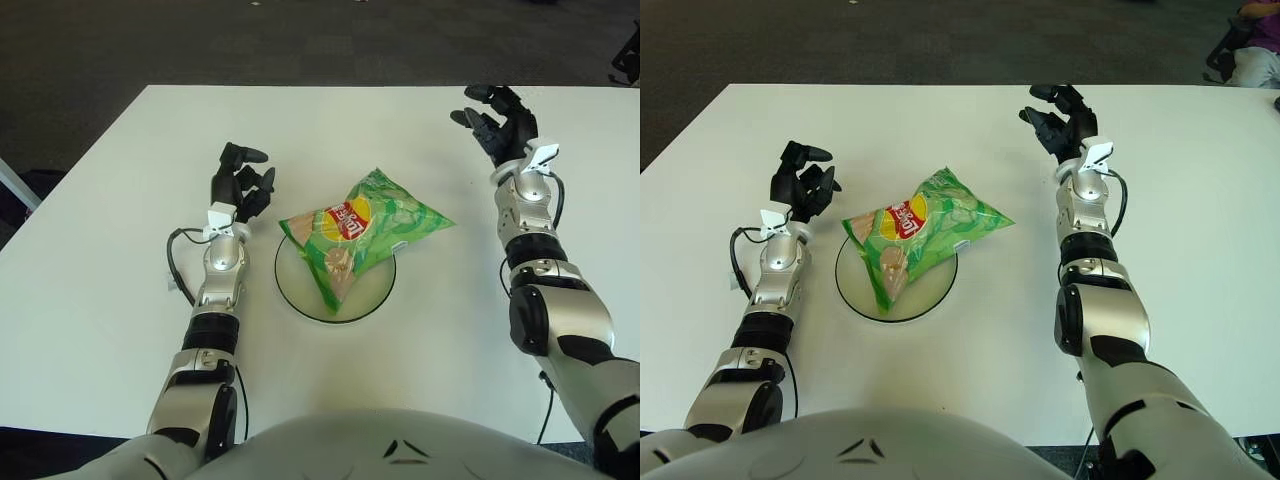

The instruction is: Put the snack into the plate.

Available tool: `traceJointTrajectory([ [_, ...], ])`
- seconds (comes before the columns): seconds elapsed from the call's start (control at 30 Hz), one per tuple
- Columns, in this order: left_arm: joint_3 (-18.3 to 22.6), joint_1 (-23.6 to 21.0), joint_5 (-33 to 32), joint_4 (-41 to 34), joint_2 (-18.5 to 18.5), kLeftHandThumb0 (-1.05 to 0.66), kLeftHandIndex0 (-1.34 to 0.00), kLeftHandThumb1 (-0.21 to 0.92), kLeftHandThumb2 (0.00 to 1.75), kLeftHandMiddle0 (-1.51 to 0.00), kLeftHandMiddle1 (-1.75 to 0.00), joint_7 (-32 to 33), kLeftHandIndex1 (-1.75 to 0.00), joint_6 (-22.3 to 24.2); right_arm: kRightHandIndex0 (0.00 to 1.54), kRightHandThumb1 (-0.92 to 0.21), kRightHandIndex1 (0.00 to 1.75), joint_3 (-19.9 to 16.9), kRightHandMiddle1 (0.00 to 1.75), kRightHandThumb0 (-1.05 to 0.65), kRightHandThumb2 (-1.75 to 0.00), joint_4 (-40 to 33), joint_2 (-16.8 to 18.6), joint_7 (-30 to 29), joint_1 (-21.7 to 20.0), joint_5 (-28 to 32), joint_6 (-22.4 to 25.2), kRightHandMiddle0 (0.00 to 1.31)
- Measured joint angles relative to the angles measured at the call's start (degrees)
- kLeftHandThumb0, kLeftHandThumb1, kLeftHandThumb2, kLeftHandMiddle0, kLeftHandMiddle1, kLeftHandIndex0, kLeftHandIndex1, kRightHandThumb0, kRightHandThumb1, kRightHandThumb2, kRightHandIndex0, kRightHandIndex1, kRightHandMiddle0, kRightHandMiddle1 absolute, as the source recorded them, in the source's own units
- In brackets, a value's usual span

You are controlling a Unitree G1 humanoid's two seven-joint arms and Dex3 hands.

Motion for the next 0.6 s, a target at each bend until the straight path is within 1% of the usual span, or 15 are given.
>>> traceJointTrajectory([
  [0.1,0.00,0.01,-0.01,0.00,0.00,-0.36,-0.40,0.92,0.34,-0.74,-1.66,0.00,-1.55,0.00,0.69,-0.92,1.20,0.04,1.36,-0.01,-0.18,-0.20,1.53,-2.14,1.66,-0.38,-1.65,0.39],
  [0.23,0.00,0.01,-0.02,0.00,0.00,-0.36,-0.40,0.92,0.34,-0.74,-1.66,0.00,-1.55,0.00,0.66,-0.92,1.25,0.11,1.36,-0.01,-0.20,-0.21,2.93,-2.70,3.80,-0.49,-3.37,0.37],
  [0.4,-0.01,0.02,-0.02,-0.01,0.00,-0.36,-0.40,0.92,0.34,-0.74,-1.66,0.00,-1.55,0.01,0.64,-0.92,1.27,0.06,1.40,-0.01,-0.22,-1.15,3.70,-1.62,5.91,0.04,-3.98,0.34],
  [0.6,-0.05,0.02,0.01,-0.15,-0.02,-0.36,-0.40,0.92,0.34,-0.74,-1.66,0.00,-1.55,0.03,0.62,-0.92,1.30,-0.24,1.43,-0.01,-0.25,-6.03,5.33,0.41,9.40,1.01,-5.17,0.32],
])
